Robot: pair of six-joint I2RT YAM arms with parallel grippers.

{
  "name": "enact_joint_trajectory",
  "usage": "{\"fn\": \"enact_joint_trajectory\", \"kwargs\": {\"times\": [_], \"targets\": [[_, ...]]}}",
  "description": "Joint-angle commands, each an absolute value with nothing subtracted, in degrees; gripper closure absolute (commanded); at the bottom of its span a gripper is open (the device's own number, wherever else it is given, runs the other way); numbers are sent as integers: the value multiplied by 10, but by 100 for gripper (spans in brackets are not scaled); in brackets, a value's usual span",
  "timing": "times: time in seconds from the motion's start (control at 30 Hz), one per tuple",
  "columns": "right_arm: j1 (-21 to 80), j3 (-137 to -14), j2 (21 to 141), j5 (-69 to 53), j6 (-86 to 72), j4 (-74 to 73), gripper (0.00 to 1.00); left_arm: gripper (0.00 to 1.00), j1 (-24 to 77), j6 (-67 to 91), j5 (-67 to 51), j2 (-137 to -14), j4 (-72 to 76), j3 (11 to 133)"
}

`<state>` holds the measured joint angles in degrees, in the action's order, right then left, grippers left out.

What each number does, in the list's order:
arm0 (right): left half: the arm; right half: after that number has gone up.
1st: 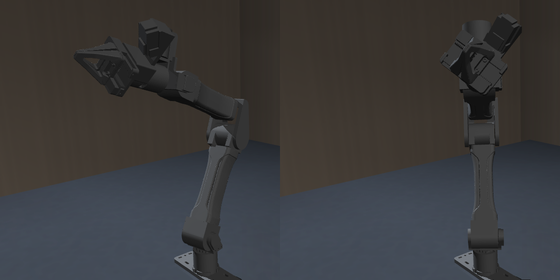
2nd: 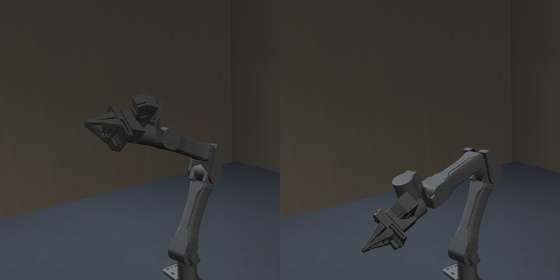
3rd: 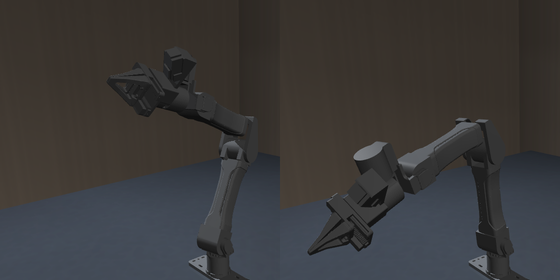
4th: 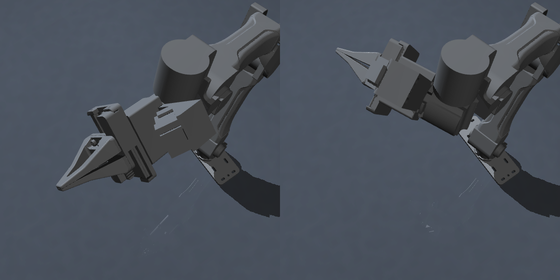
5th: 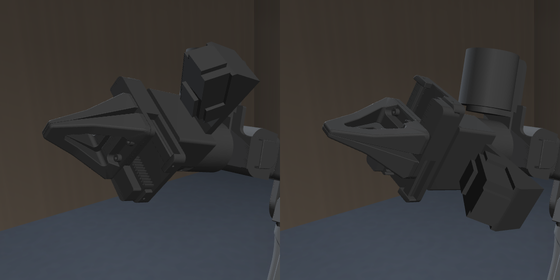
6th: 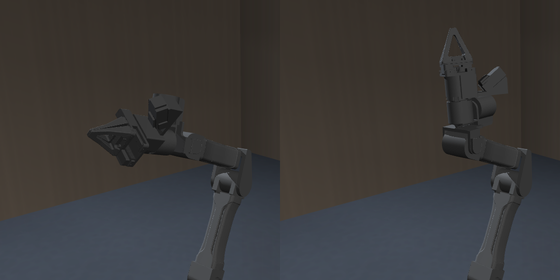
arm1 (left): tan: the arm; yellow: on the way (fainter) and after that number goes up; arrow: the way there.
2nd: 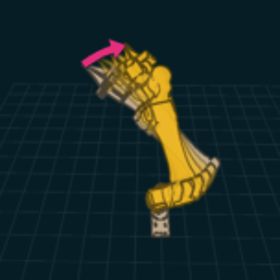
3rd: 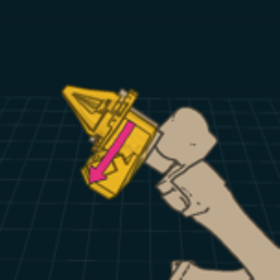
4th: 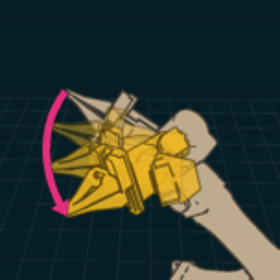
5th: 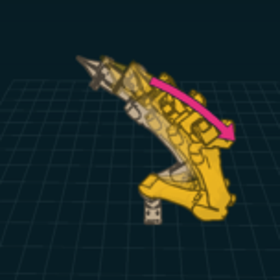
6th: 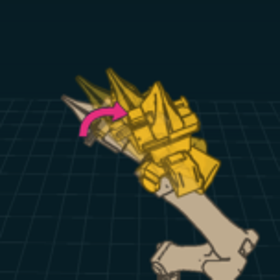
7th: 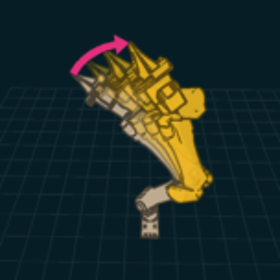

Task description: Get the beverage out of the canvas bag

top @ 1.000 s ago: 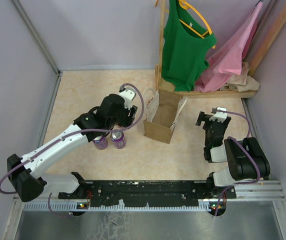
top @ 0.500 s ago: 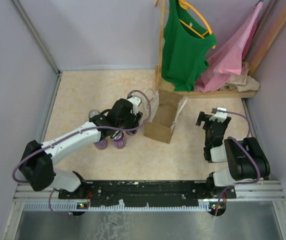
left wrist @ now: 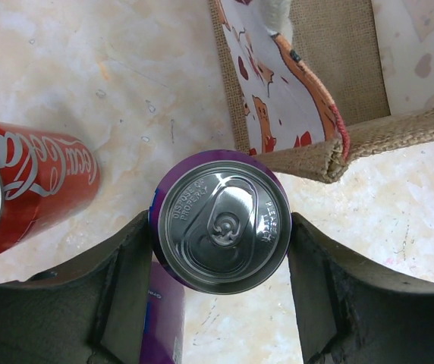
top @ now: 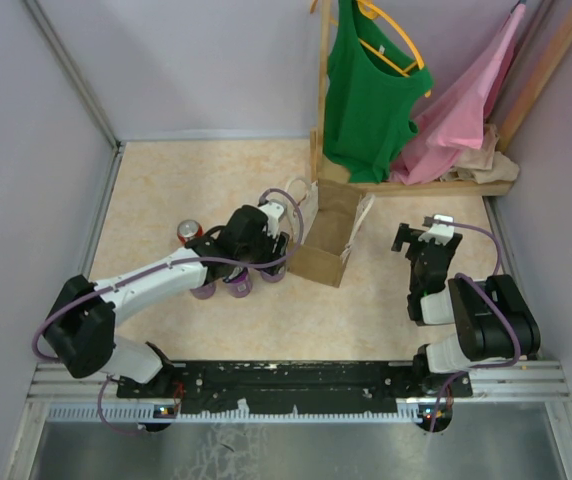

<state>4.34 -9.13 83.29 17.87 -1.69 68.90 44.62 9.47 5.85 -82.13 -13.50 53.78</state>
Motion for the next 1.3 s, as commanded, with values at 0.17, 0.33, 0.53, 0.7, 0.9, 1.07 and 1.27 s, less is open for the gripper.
{"fn": "enact_joint_trajectory", "kwargs": {"times": [0.17,0.33,0.53,0.7,0.9,1.07,1.27], "targets": [[42,-101,831,180,-18,709,1,97,445,133,77,-803,-115,536],[42,-101,831,179,-18,708,1,79,445,149,107,-789,-118,519],[42,-100,831,179,-18,708,1,15,445,169,114,-786,-124,511],[42,-101,831,179,-18,708,1,0,444,175,114,-777,-128,510],[42,-101,830,180,-18,708,1,0,445,166,116,-757,-123,524],[42,-101,830,179,-18,709,1,0,445,149,139,-721,-129,557],[42,-101,831,180,-18,709,1,0,433,117,244,-662,-117,568]]}}
